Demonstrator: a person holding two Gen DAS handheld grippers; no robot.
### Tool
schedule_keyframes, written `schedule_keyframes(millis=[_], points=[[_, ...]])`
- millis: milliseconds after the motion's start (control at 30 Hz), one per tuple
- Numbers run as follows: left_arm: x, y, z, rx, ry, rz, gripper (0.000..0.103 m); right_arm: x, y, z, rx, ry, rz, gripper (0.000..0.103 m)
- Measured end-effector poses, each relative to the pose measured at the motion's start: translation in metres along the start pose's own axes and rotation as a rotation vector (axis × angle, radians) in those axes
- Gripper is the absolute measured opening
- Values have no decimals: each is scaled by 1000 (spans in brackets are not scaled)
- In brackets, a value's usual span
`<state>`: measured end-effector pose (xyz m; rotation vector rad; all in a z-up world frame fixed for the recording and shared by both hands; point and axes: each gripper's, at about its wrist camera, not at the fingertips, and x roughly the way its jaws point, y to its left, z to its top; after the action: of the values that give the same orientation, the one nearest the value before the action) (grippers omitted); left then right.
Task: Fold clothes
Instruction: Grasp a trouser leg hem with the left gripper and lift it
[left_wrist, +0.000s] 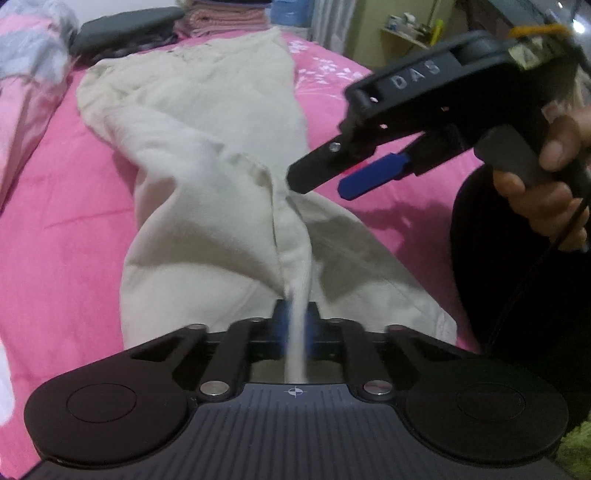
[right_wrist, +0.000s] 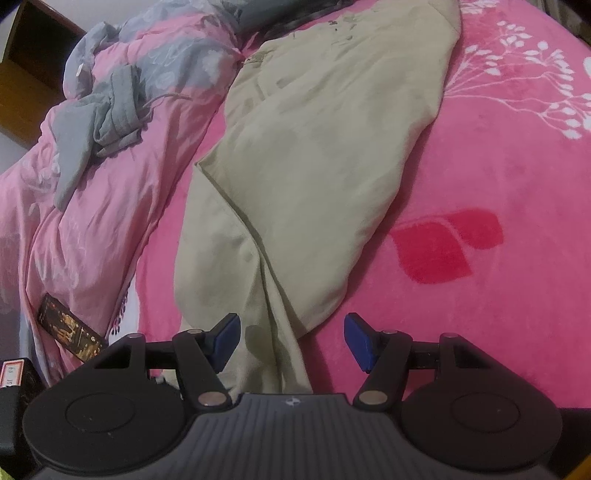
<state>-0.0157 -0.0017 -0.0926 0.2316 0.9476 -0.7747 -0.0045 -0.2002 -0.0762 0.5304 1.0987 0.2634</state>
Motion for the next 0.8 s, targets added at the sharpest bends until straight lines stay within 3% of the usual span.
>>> schedule_keyframes(millis=[133, 233, 467, 567, 667, 767, 800], points=[[-22, 10, -5, -25, -59, 41, 2, 1, -1, 0, 10, 1, 2, 65], [-50, 29, -3, -66, -122, 114, 2, 3, 0, 1, 7, 5, 1, 65], [-122, 94, 30, -160, -323, 399, 2, 8, 4, 1, -6, 15, 6, 65], [-139, 119, 48, -180, -380, 489, 2, 10, 5, 0, -8, 18, 6, 65], [-130, 131, 61, -162, -405, 551, 2, 11, 5, -1, -2, 16, 4, 65], [-103, 134, 66, -126, -370, 601, 6, 12, 5, -3, 3, 5, 12, 65], [-88, 136, 67, -120, -323, 593, 9, 12, 5, -3, 4, -1, 15, 65]])
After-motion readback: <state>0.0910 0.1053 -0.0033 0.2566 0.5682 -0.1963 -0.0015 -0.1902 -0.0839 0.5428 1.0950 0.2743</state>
